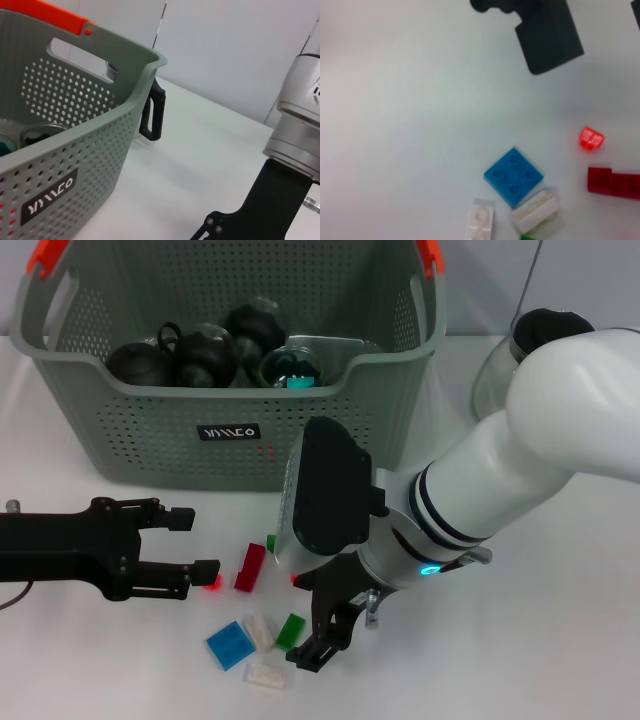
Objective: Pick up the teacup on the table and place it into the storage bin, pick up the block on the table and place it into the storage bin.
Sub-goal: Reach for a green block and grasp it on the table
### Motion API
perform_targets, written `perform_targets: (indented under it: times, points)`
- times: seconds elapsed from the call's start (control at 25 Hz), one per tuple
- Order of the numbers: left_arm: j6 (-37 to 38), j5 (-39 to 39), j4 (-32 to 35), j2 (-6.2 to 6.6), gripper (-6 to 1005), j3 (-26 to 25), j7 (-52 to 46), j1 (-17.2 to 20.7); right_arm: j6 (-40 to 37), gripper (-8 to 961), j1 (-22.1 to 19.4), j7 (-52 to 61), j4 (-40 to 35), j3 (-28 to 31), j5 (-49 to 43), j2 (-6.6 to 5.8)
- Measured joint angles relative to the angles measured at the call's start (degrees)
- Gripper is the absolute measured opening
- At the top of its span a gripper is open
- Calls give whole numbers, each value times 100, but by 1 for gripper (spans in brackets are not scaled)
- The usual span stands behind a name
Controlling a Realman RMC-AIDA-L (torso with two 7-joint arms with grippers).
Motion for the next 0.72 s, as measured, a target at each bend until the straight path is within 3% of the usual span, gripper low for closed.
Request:
perform_targets:
  times: [0.72]
  points:
    - [-105,-20,-118,29,845,0,35,-43,458,832,162,-13,324,-358,252,28]
